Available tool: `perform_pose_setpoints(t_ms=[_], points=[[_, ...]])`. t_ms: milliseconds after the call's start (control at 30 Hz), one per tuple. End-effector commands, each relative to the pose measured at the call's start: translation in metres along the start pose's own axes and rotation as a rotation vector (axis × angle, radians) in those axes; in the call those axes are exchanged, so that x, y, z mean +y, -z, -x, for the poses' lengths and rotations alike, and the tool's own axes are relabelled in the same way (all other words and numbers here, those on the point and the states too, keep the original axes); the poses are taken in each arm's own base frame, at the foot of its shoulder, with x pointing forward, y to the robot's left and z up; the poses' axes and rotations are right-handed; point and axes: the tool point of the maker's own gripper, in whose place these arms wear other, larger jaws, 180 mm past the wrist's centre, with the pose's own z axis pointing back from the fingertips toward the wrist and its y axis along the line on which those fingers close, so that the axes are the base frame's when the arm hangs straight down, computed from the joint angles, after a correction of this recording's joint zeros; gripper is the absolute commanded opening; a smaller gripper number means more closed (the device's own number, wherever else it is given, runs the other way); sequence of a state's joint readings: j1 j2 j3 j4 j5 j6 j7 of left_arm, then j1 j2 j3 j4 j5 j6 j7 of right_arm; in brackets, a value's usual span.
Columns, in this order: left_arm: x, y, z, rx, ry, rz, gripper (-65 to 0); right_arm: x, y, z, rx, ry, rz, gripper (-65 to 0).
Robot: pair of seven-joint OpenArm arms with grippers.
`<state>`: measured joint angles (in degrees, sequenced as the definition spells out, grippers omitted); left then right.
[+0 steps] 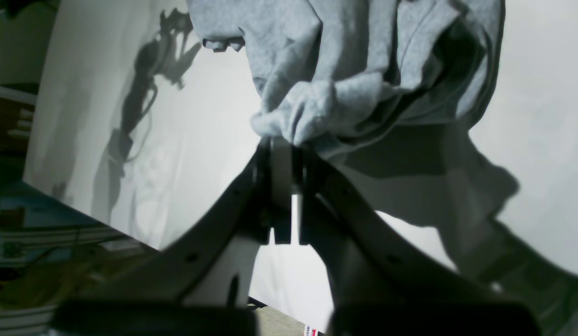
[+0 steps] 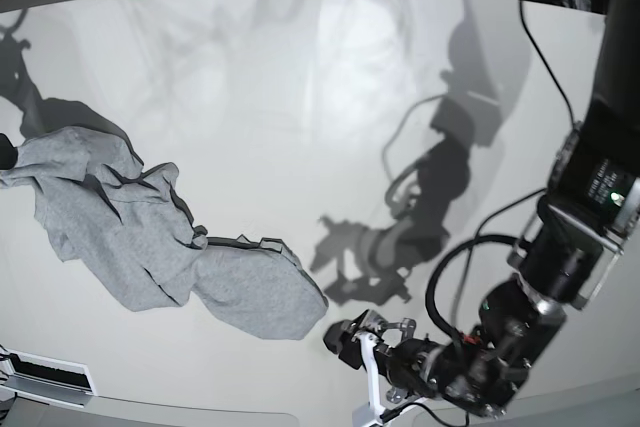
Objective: Layout the t-shirt on the table in an organized manner, then fold the t-shirt properly
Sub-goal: 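Reach the left gripper to the shirt's spread-out edge and grasp it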
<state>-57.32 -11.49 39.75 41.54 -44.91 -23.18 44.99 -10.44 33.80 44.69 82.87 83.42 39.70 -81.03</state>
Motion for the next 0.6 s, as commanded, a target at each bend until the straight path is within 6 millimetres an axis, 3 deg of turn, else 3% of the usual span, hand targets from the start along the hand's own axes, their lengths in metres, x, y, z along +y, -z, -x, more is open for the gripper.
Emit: perform_pose_setpoints(t_ms=[0,333,567], points=[[0.010,-0.010,-0.023,-0.064,0.008,-0.038,-23.0,0.003,-0.008,-0.019,-0.045,-0.041,-0.003,-65.0],[-0.001,0.025,0.031,-0.129,-0.104,-0.051,-23.0,0.003,-0.007,-0.019,-0.045,-0.041,-0.003,-65.0],[0.004,0.024,0.025,-0.336,-0.285,-0.060,-23.0,0.003,-0.007,-0.019,-0.046,-0.041,-0.004,-65.0]])
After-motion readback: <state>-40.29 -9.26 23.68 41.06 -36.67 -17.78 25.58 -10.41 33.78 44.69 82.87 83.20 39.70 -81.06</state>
